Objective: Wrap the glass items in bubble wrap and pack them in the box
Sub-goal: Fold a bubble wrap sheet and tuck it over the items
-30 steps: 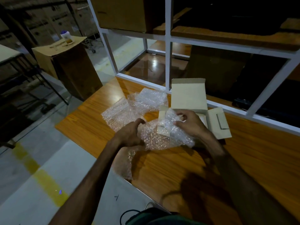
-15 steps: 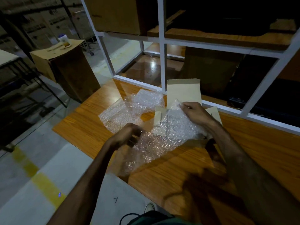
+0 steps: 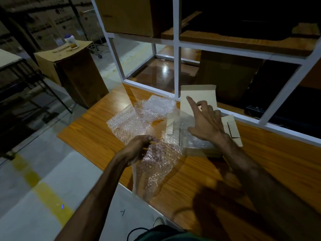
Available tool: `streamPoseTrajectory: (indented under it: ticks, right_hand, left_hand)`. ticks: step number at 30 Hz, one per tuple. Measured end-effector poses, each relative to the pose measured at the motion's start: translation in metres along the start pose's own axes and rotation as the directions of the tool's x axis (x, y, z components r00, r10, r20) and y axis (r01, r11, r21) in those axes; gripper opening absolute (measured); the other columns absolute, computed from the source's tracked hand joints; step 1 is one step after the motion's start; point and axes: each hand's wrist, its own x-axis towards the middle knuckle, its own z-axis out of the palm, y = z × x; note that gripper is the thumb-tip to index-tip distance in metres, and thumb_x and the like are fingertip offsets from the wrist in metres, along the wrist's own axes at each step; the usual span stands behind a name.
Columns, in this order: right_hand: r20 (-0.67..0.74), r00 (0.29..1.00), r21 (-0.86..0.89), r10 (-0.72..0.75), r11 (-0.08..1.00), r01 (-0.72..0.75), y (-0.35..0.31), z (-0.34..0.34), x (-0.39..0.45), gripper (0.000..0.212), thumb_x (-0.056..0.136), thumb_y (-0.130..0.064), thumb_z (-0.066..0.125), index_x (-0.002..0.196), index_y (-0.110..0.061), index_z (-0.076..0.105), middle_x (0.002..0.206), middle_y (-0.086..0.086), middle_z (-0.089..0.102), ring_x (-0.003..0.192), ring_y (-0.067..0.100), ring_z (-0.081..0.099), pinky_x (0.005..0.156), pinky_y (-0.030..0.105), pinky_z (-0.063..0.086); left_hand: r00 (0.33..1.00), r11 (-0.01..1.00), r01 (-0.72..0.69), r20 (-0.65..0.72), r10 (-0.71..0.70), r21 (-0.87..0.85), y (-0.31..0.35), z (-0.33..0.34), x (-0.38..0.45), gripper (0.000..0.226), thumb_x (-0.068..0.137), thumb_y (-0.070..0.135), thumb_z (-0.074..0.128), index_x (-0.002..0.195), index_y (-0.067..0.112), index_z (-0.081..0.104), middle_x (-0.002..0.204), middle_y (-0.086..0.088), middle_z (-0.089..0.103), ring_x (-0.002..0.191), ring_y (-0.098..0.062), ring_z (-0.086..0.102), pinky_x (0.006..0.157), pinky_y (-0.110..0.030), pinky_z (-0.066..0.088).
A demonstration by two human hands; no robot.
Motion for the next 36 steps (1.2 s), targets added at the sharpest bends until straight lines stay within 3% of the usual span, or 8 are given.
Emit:
streamPoseTrajectory:
  ticks: [7,9,14,18,27,30,34,36]
  right_hand:
    - [0.237,0.972,0.151,0.009,0.988,-0.046,0.008,0.055,-0.011,0.132,0.072,-0.088,0.066,0.166,-0.035,-0.011,0.175,0.002,-0.004,0.16,0.03,0.002,0.123,0.067,0.008]
    - [0.187,0.982,0.152,0.019,0.987,-0.048,0.001,0.062,-0.011,0.117,0.081,-0.085,0.059,0.168,-0.03,0.002,0.174,0.002,0.007,0.159,0.028,0.011,0.124,0.062,0.009]
    - [0.055,0.995,0.269,0.082,0.959,-0.094,-0.005,0.067,0.01,0.073,0.096,-0.041,0.067,0.16,-0.027,0.036,0.16,0.006,0.042,0.144,0.03,0.041,0.115,0.057,0.022]
    - [-0.048,0.997,0.187,0.056,0.981,-0.047,0.002,0.072,0.028,0.019,0.096,-0.025,0.065,0.111,-0.027,0.075,0.123,-0.001,0.071,0.119,0.021,0.062,0.104,0.05,0.026]
    - [-0.393,0.91,0.284,-0.135,0.923,0.26,-0.067,-0.007,-0.02,0.017,0.1,-0.027,0.063,0.111,-0.022,0.076,0.105,-0.004,0.076,0.096,0.013,0.065,0.099,0.041,0.034]
    - [-0.262,0.878,0.213,-0.4,0.863,0.457,-0.093,-0.013,-0.072,0.021,0.104,-0.035,0.055,0.11,-0.027,0.074,0.103,-0.007,0.072,0.096,0.011,0.061,0.1,0.044,0.04]
    - [0.102,0.777,0.307,-0.622,0.762,0.57,-0.098,0.02,-0.099,0.034,0.104,-0.051,0.049,0.112,-0.029,0.073,0.104,-0.009,0.067,0.094,0.007,0.058,0.09,0.039,0.05]
    - [0.207,0.75,0.421,-0.628,0.749,0.511,-0.097,0.027,-0.101,0.041,0.102,-0.058,0.049,0.113,-0.027,0.074,0.104,-0.01,0.069,0.091,0.005,0.061,0.083,0.034,0.054]
  left_hand:
    - [1.0,1.0,0.0,0.007,-0.001,0.018,-0.025,0.0,-0.001,0.032,0.109,0.027,0.049,0.104,-0.002,0.063,0.092,-0.011,0.062,0.071,-0.019,0.055,0.065,-0.033,0.044]
    - [1.0,0.999,-0.007,0.007,0.007,0.042,-0.029,0.0,-0.003,0.034,0.109,0.029,0.05,0.099,-0.001,0.063,0.095,-0.012,0.067,0.081,-0.025,0.062,0.077,-0.036,0.051]
    - [1.0,1.0,0.001,0.018,-0.002,0.024,-0.031,0.002,-0.007,0.025,0.109,0.027,0.051,0.087,0.014,0.055,0.076,-0.006,0.047,0.061,-0.02,0.038,0.056,-0.034,0.035]
    - [0.999,1.0,-0.011,0.042,0.01,0.025,-0.028,0.004,-0.011,0.016,0.108,0.026,0.053,0.104,0.011,0.058,0.073,-0.003,0.044,0.058,-0.015,0.035,0.051,-0.03,0.032]
    - [0.995,0.97,0.07,-0.059,-0.086,-0.234,-0.023,0.009,-0.004,0.028,0.107,0.027,0.056,0.121,0.005,0.066,0.11,0.008,0.068,0.091,-0.006,0.056,0.072,-0.023,0.047]
    - [0.998,0.911,0.069,0.021,-0.066,-0.407,-0.022,0.006,0.001,0.024,0.11,0.008,0.045,0.119,0.0,0.065,0.106,-0.009,0.075,0.09,-0.016,0.072,0.07,-0.027,0.06]
    - [0.991,0.833,0.081,0.133,-0.009,-0.547,-0.006,0.001,-0.005,0.024,0.09,0.024,0.078,0.076,0.005,0.069,0.065,-0.005,0.059,0.052,-0.016,0.056,0.046,-0.025,0.048]
    - [0.993,0.783,0.093,0.111,-0.031,-0.615,-0.004,-0.001,-0.006,0.03,0.103,0.019,0.057,0.083,0.004,0.071,0.065,-0.005,0.062,0.05,-0.014,0.059,0.045,-0.025,0.051]
